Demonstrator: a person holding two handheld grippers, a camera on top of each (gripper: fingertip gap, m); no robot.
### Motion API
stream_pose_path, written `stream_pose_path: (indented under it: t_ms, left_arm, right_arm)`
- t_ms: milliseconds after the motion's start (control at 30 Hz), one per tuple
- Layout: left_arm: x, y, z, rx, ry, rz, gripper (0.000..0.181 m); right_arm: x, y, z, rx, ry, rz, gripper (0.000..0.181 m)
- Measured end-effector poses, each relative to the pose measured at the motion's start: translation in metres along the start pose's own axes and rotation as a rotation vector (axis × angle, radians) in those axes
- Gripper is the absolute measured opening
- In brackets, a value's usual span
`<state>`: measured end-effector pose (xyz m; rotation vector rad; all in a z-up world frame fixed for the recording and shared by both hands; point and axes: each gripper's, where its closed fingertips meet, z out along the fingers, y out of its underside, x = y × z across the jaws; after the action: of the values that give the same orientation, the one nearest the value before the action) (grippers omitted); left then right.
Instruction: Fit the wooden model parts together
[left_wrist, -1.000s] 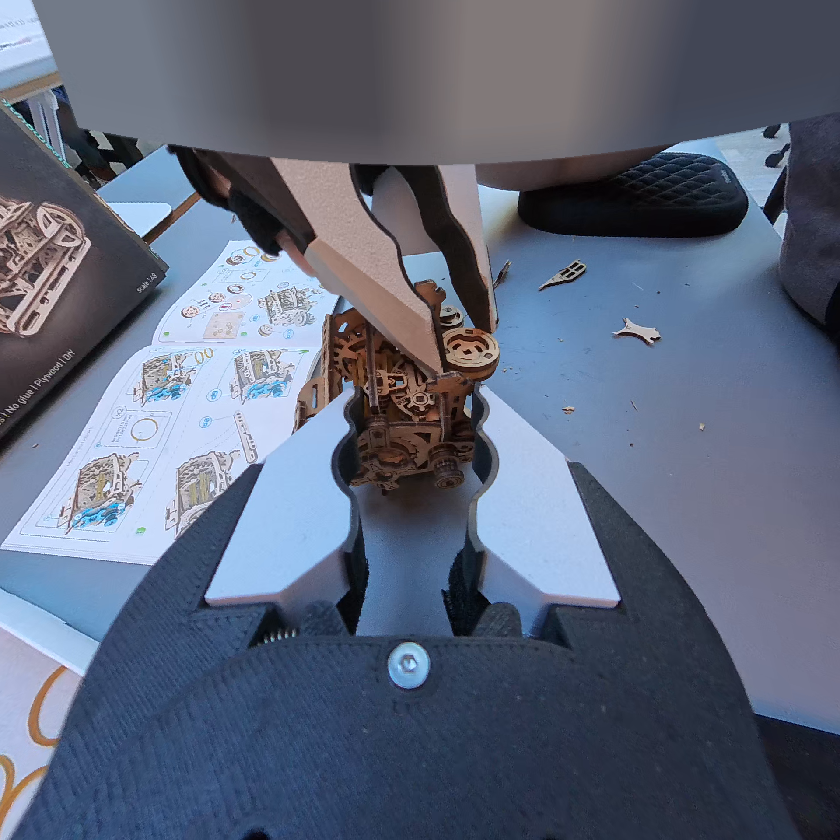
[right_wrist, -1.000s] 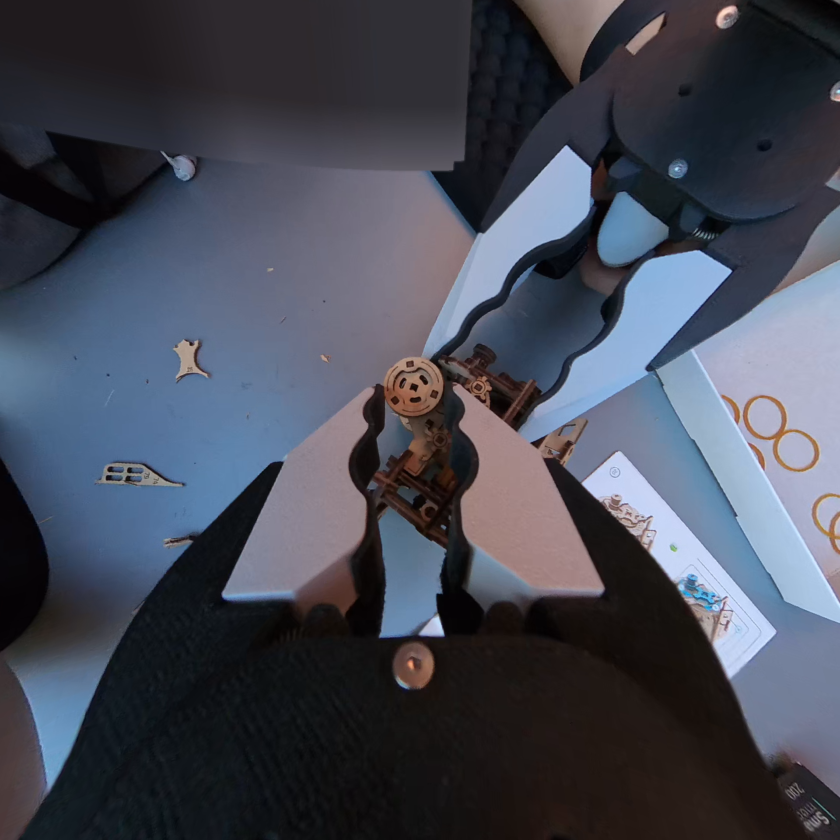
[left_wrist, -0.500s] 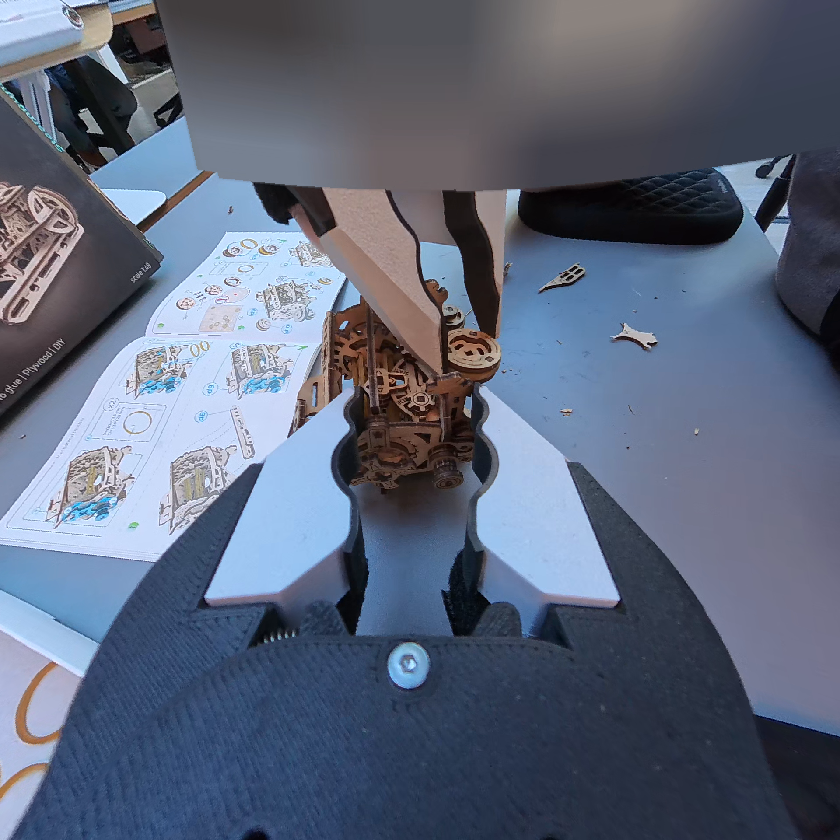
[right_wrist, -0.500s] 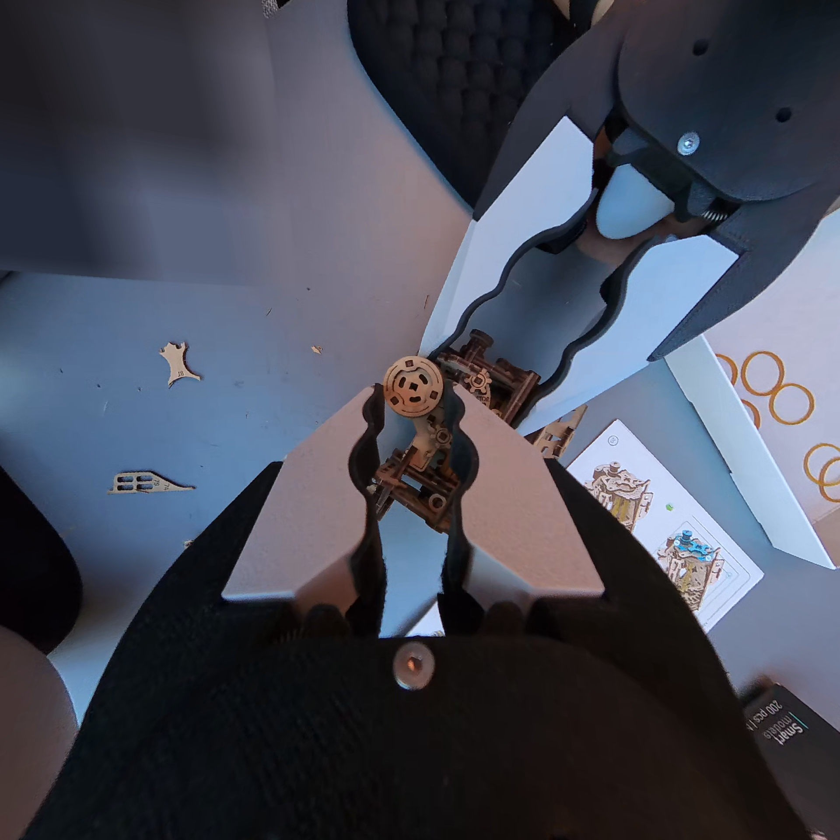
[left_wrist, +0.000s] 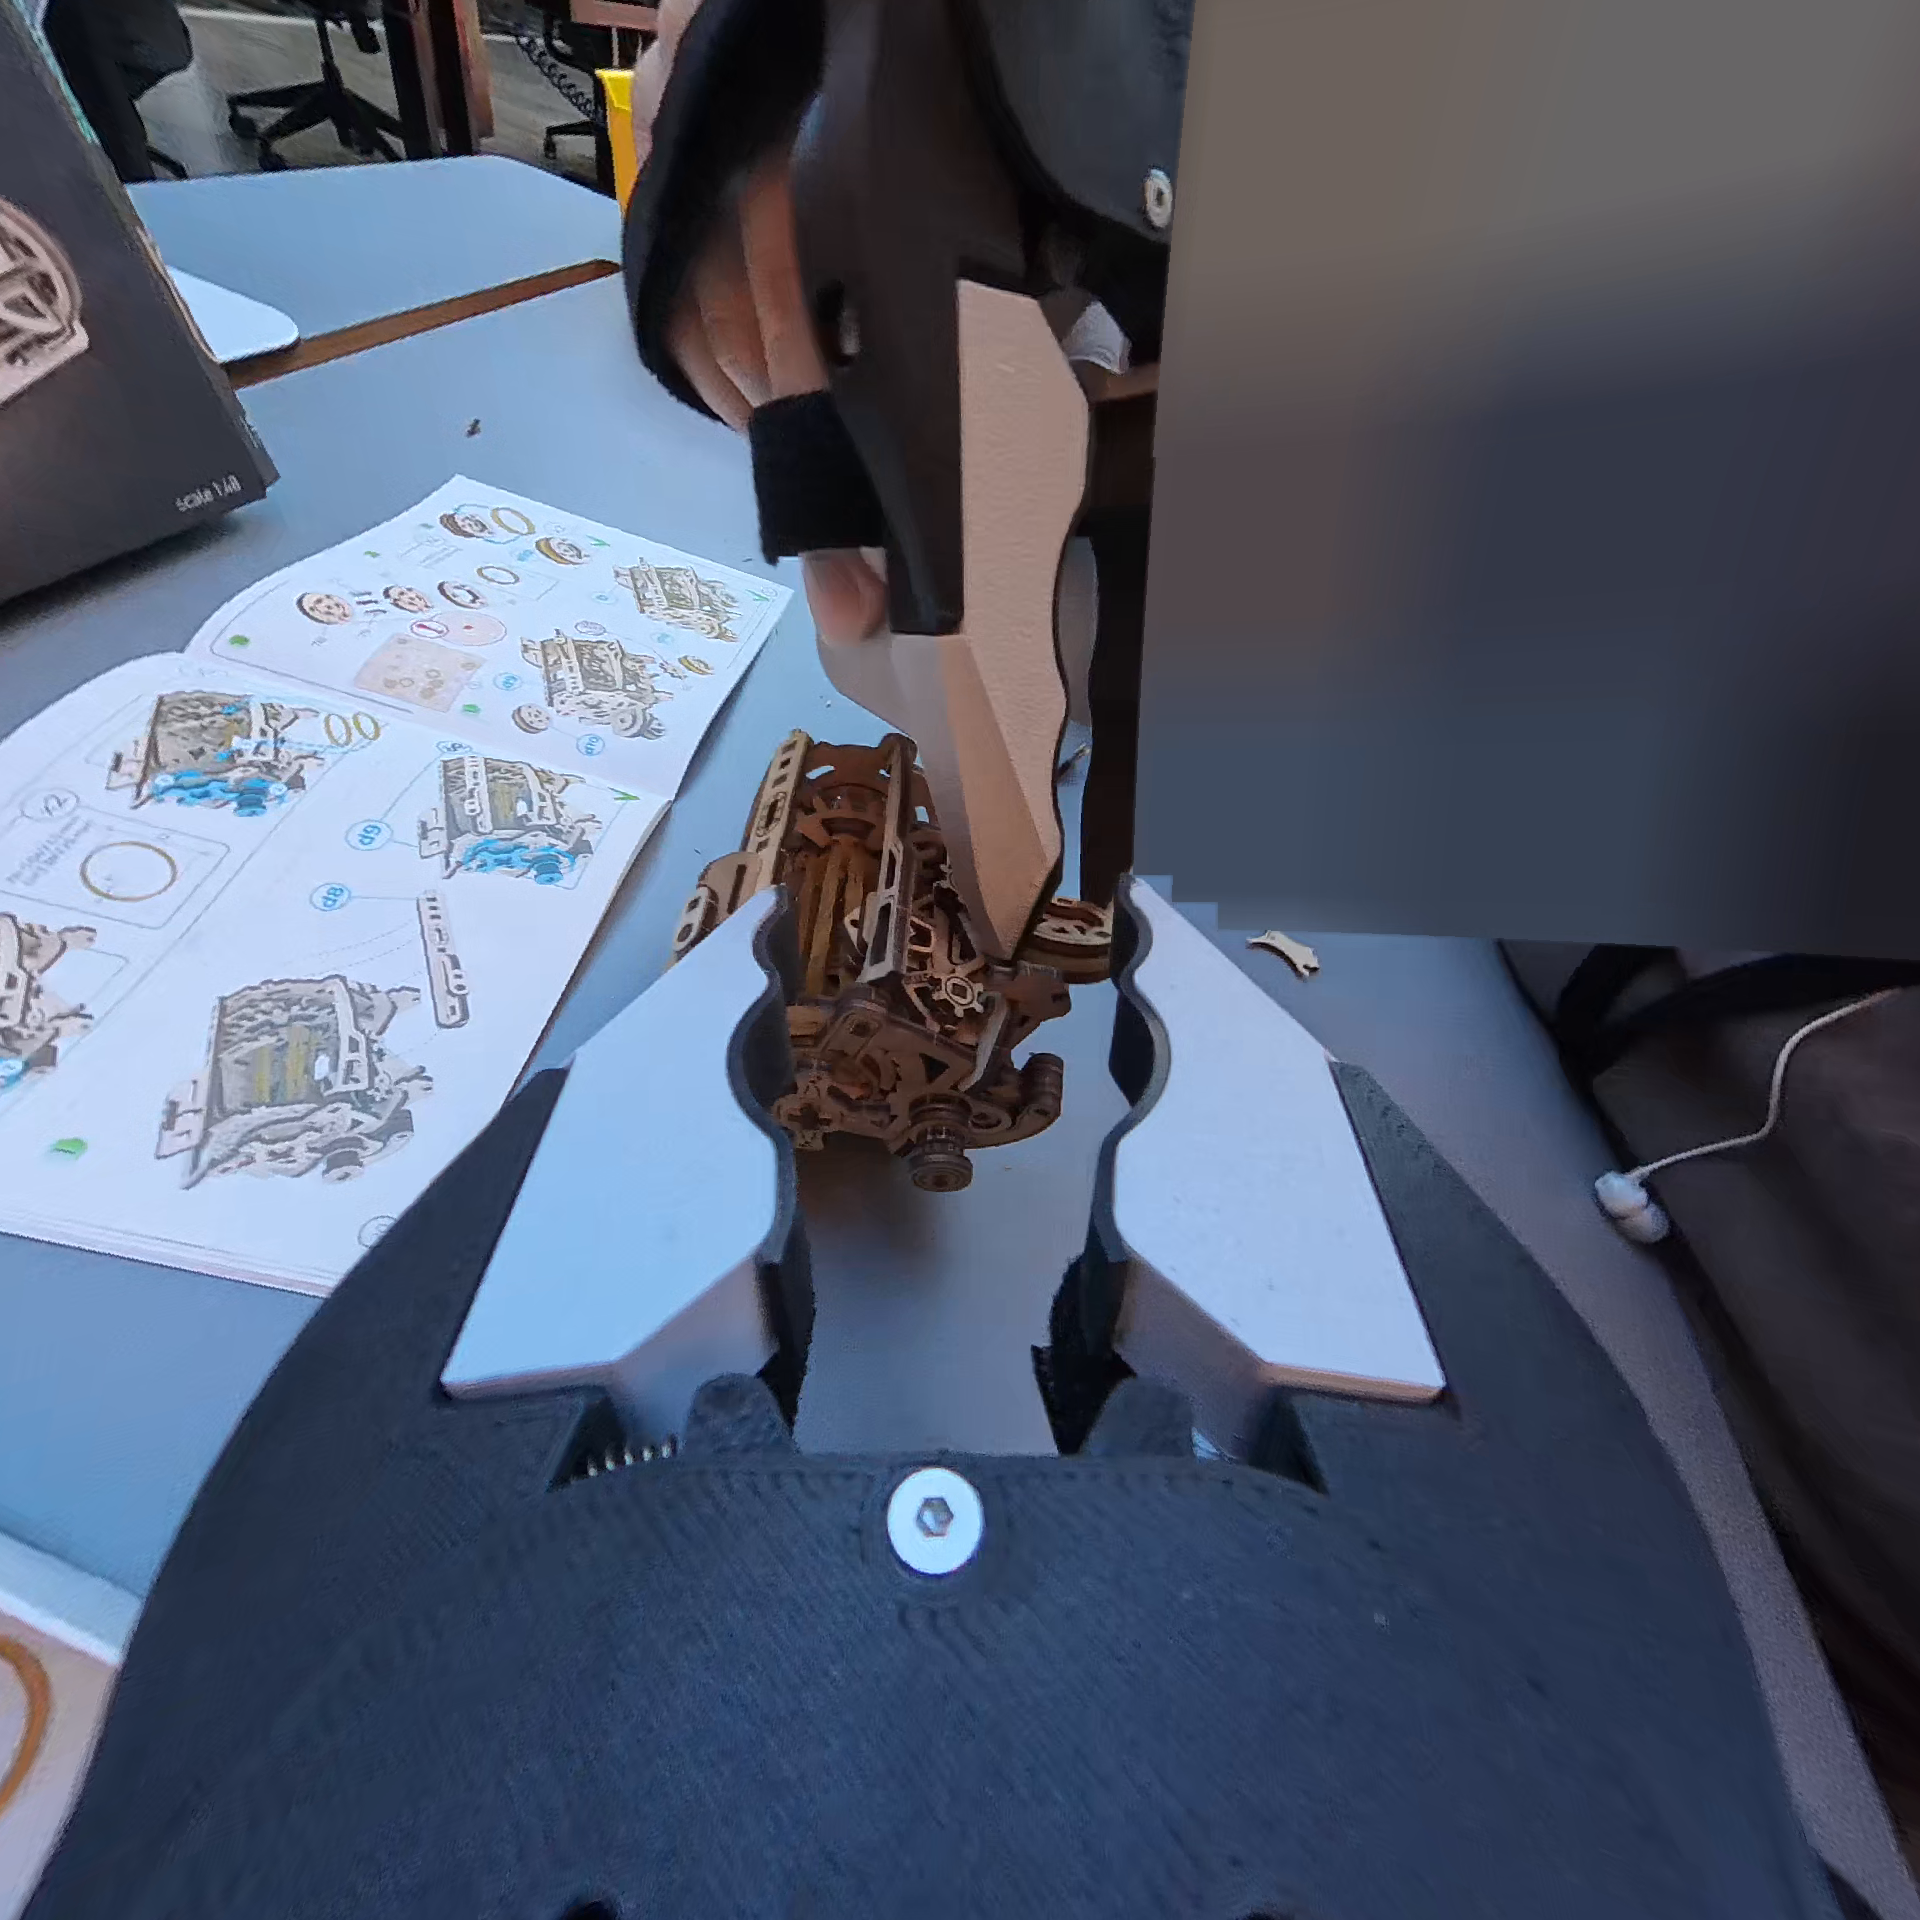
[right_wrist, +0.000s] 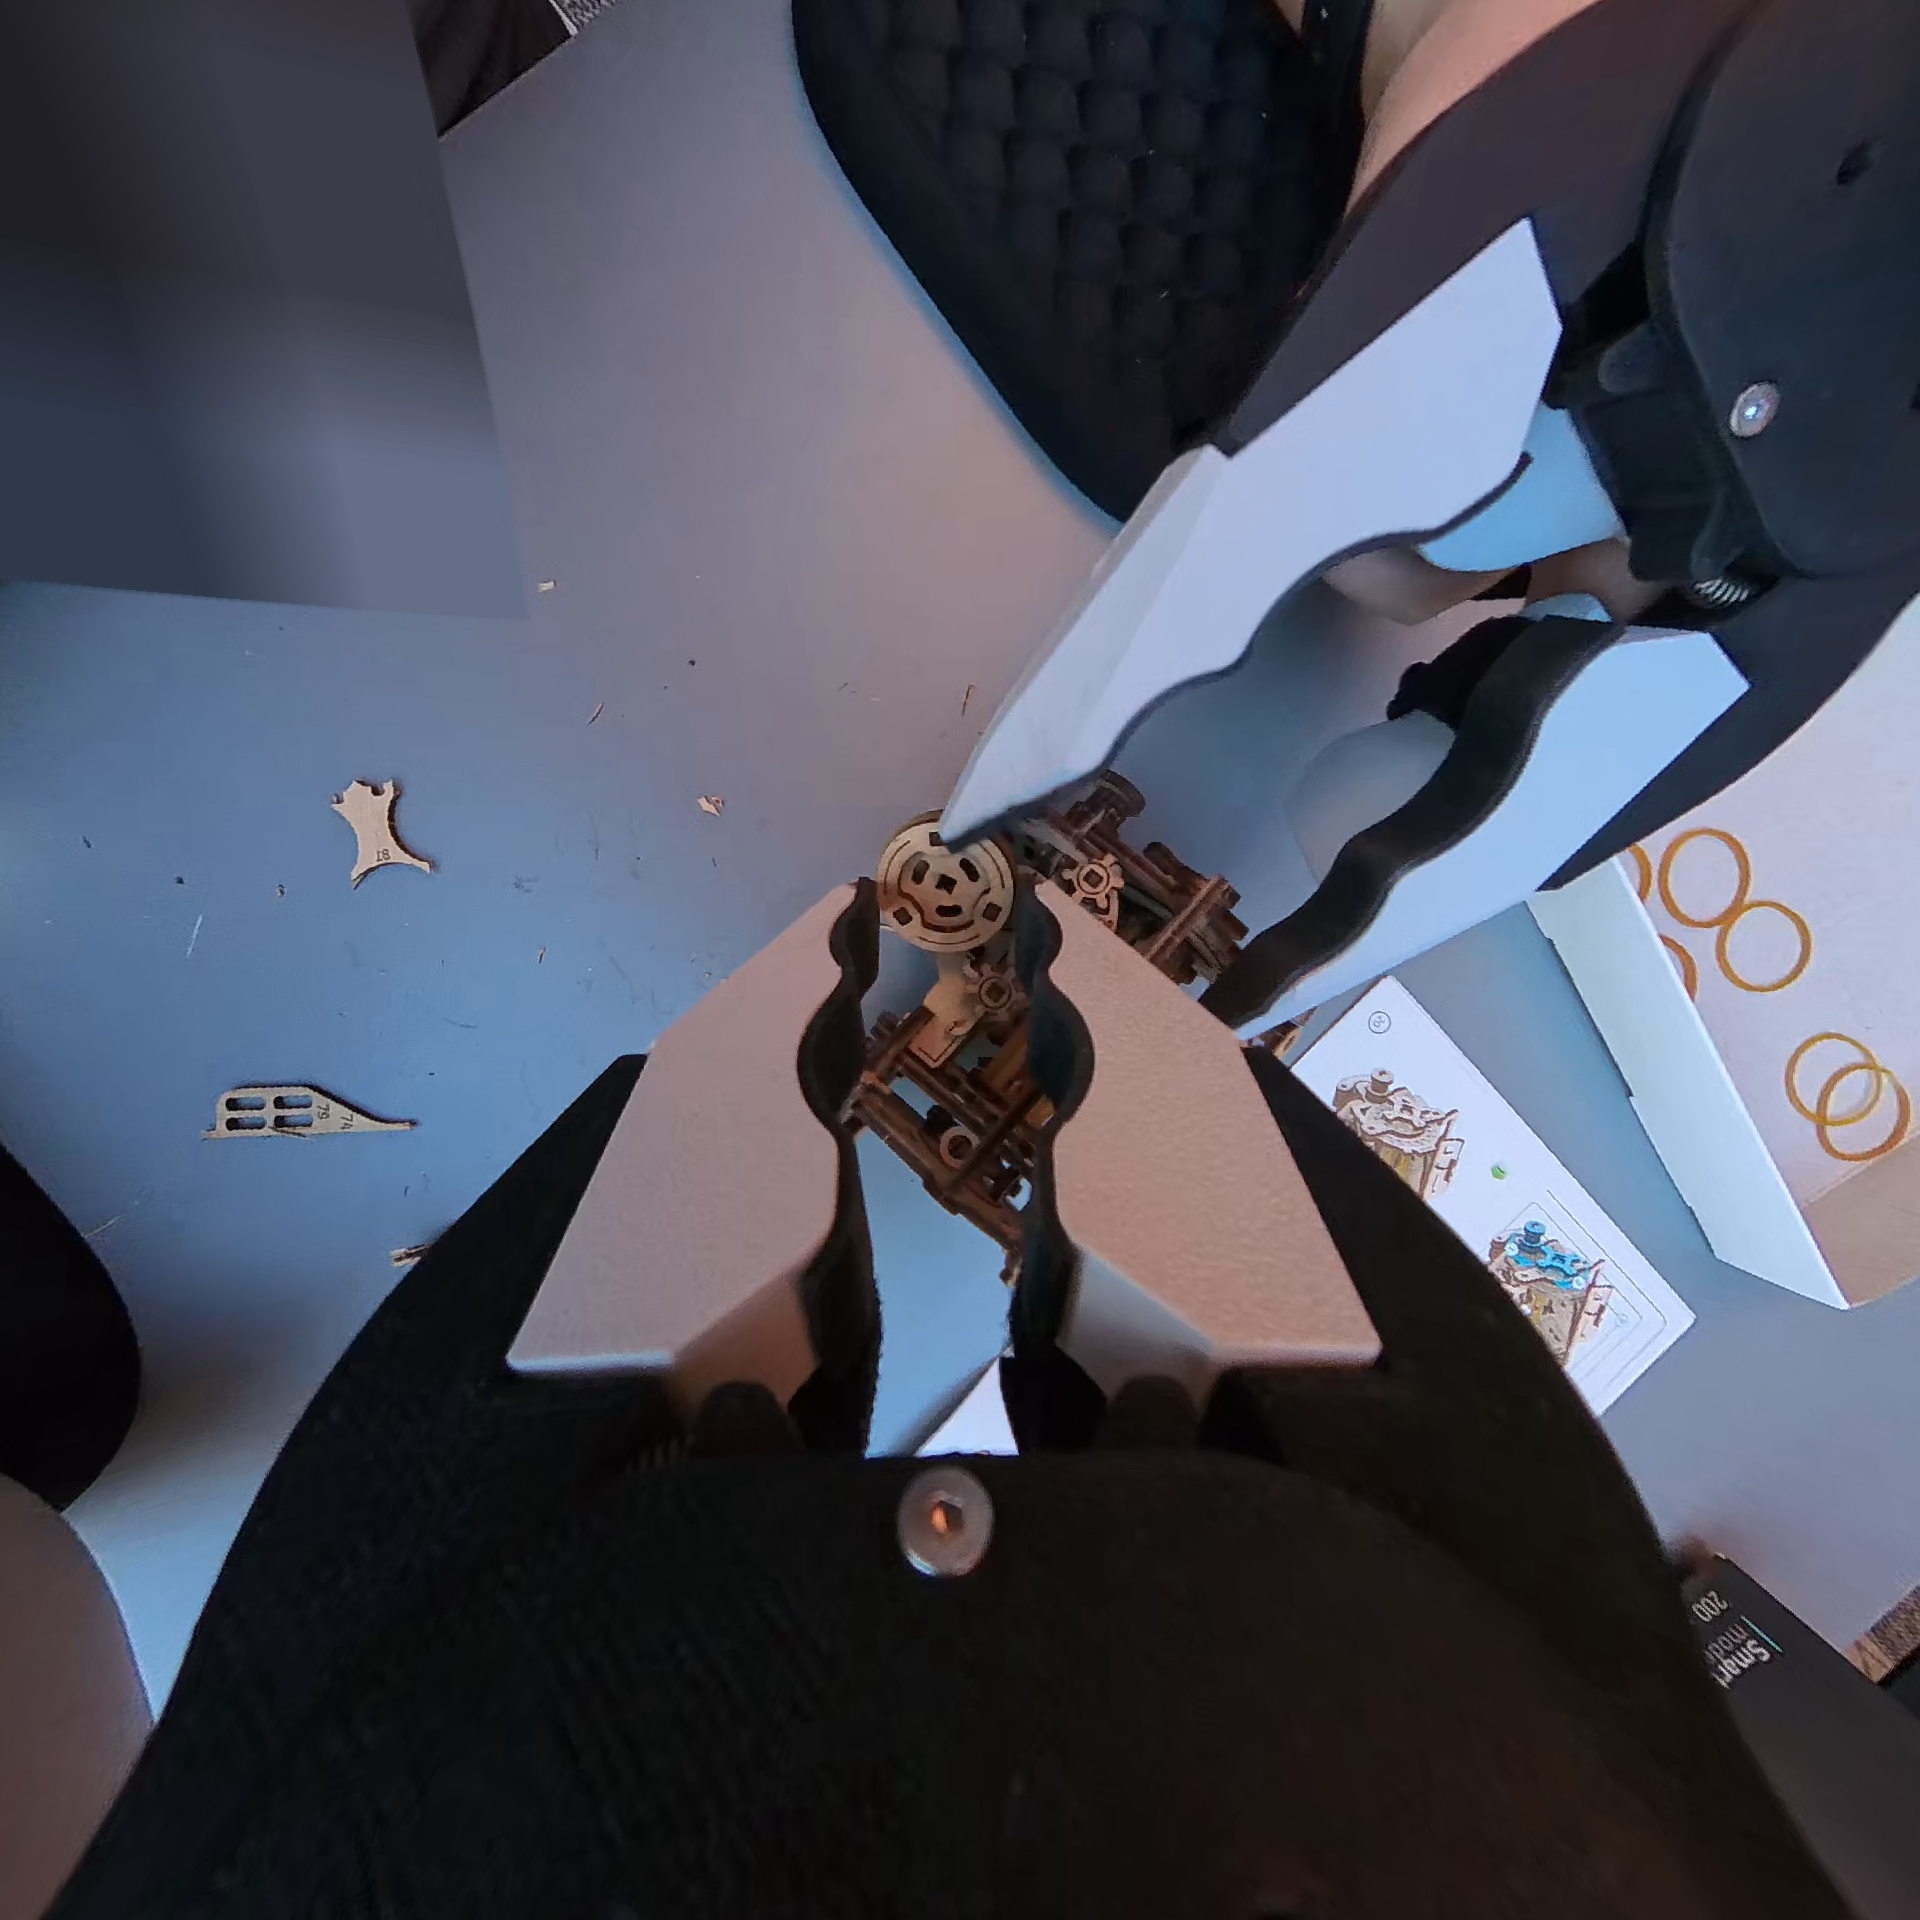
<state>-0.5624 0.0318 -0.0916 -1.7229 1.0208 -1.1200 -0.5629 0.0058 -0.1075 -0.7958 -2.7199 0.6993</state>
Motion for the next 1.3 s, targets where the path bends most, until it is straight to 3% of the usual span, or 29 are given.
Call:
stream_pose_path:
  t_ms: [600,900,1000,1167,1300]
  left_arm:
    - [-0.013,0.008,0.002,-0.045,-0.052,-0.053,0.052]
    - [-0.015,0.008,0.002,-0.036,-0.054,-0.047,0.047]
    - [-0.015,0.008,0.002,-0.039,-0.056,-0.046,0.047]
    - [-0.015,0.008,0.002,-0.041,-0.063,-0.041,0.048]
    - [-0.016,0.008,0.002,-0.042,-0.065,-0.040,0.048]
  right_arm:
    - [0.009,0.001,-0.004,0.061,0.070,0.025,0.025]
    - [0.013,0.008,0.001,0.024,0.187,0.040,0.026]
    - [0.011,0.009,-0.001,0.018,0.217,0.073,0.034]
    - [0.009,0.011,-0.015,0.003,0.398,0.124,0.047]
    - [0.010,-0.002,-0.027,0.055,0.719,0.093,0.047]
